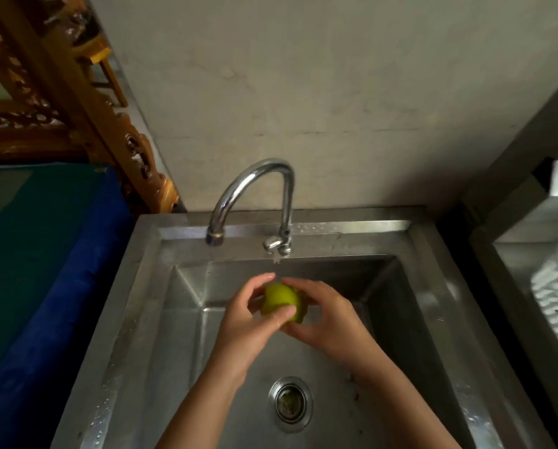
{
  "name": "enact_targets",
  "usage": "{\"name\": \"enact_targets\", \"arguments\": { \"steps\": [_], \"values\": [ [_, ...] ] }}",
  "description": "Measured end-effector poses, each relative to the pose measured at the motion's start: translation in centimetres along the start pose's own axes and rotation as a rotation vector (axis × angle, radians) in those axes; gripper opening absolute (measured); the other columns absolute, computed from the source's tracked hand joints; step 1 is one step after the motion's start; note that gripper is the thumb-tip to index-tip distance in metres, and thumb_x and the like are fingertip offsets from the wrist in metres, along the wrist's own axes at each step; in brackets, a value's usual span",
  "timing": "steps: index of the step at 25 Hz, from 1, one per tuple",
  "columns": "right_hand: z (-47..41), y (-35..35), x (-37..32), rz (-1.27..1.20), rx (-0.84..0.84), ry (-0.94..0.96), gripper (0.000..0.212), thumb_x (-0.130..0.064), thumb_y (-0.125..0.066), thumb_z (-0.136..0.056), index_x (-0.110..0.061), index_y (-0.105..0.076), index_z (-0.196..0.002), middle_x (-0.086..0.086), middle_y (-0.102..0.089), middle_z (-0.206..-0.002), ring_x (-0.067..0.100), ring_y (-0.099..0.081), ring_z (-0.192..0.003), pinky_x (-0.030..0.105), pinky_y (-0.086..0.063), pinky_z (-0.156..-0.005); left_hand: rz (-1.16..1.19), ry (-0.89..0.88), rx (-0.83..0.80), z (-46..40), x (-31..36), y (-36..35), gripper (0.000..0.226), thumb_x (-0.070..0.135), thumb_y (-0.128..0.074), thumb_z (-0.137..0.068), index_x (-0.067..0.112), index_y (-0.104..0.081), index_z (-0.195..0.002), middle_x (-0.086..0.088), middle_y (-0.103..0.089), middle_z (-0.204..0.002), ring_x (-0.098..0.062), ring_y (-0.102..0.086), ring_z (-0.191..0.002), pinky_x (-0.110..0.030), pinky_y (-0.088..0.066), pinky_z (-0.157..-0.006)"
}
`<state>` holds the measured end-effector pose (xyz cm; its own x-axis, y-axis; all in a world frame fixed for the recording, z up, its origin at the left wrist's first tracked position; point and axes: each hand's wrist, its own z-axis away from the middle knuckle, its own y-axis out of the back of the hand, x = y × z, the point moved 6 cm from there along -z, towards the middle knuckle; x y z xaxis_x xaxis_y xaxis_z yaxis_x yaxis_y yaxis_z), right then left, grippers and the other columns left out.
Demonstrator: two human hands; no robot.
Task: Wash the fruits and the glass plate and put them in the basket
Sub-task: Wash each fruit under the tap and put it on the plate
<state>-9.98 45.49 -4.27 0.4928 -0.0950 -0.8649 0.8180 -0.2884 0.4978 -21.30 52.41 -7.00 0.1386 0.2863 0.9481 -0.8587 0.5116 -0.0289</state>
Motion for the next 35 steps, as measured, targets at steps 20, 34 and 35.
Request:
{"name": "enact_targets", "arguments": {
  "steps": [20, 34, 35],
  "values": [
    [44.4, 29.1, 6.3, -0.006, 0.942, -0.67, 0.05, -0.015, -0.08, -0.063, -0.037, -0.052, -0.098, -0.018, -0.065, -0.097, -0.003, -0.062, -0.092, 0.019, -0.051, -0.083, -0.59, -0.279, -1.223, 23.5, -2.3, -44.7, 0.059, 0.013, -0.079, -0.064, 0.04, -0.056, -0.112, 0.017, -0.058, -0.118, 0.004, -0.055, -0.107, -0.026, -0.05, -0.094],
    [45.5, 28.1, 12.3, -0.039, 0.879, -0.761, 0.061, -0.021, -0.08, -0.062, -0.043, -0.043, -0.105, -0.021, -0.056, -0.106, 0.0, -0.057, -0.103, 0.026, -0.052, -0.087, -0.714, -0.206, -1.284, 22.2, -7.6, -46.9, 0.065, 0.015, -0.075, -0.07, 0.036, -0.048, -0.126, 0.017, -0.054, -0.12, 0.009, -0.049, -0.106, -0.002, -0.045, -0.072],
    [45.4, 28.1, 12.2, -0.033, 0.868, -0.759, 0.062, -0.021, -0.08, -0.062, -0.041, -0.043, -0.106, -0.02, -0.056, -0.106, 0.002, -0.057, -0.103, 0.027, -0.053, -0.088, -0.718, -0.204, -1.282, 22.2, -7.6, -46.9, 0.066, 0.014, -0.075, -0.07, 0.035, -0.048, -0.127, 0.016, -0.054, -0.122, 0.006, -0.05, -0.108, -0.005, -0.046, -0.074]
  ]
}}
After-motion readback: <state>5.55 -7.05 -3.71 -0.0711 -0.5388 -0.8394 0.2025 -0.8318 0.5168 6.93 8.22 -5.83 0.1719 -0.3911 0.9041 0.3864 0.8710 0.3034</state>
